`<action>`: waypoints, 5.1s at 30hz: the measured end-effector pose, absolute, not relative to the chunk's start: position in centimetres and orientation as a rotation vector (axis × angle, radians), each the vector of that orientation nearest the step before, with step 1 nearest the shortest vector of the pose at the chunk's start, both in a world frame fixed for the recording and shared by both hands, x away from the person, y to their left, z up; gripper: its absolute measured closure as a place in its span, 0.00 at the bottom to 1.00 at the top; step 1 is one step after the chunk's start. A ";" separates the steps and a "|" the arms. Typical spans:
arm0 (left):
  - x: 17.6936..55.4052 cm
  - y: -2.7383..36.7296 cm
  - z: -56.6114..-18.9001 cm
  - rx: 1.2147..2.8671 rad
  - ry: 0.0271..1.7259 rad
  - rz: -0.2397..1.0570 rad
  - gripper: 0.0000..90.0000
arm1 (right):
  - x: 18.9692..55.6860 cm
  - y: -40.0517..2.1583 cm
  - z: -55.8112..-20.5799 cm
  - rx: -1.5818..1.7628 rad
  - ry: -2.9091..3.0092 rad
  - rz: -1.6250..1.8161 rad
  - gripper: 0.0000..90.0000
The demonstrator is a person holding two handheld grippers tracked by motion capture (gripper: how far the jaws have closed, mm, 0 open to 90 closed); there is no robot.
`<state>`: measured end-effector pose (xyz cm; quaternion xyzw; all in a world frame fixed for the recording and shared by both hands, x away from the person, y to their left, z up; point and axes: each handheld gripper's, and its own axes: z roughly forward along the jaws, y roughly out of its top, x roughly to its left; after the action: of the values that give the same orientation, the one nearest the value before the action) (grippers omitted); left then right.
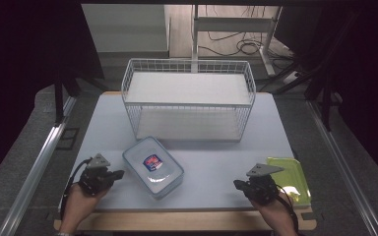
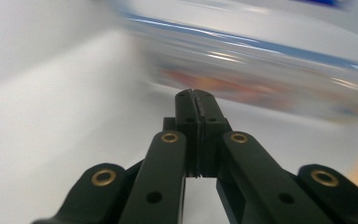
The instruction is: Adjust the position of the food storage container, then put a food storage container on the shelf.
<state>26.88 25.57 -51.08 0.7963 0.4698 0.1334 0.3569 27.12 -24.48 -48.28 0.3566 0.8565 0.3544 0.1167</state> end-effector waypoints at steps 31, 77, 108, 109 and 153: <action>30.9 21.2 -51.9 2.127 1.107 0.284 1.00 | 26.7 -15.2 -49.3 0.893 2.730 1.171 0.97; 26.4 16.0 -51.5 2.201 0.988 0.275 0.44 | 30.5 -23.0 -48.6 1.115 2.415 1.029 0.68; 28.5 15.1 -49.5 2.048 0.959 0.124 0.03 | 31.1 -21.2 -47.8 1.014 2.571 1.199 0.04; 28.7 14.8 -49.4 2.035 0.953 0.101 0.03 | 31.2 -21.0 -47.9 1.031 2.581 1.197 0.03; 27.3 15.9 -50.2 1.813 1.050 -0.160 0.57 | 29.6 -22.4 -47.7 1.339 2.554 1.460 0.55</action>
<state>27.33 15.93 -50.15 0.7488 0.4335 -0.0660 0.4970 29.65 -22.38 -47.66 0.4137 0.7894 0.4513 -0.0454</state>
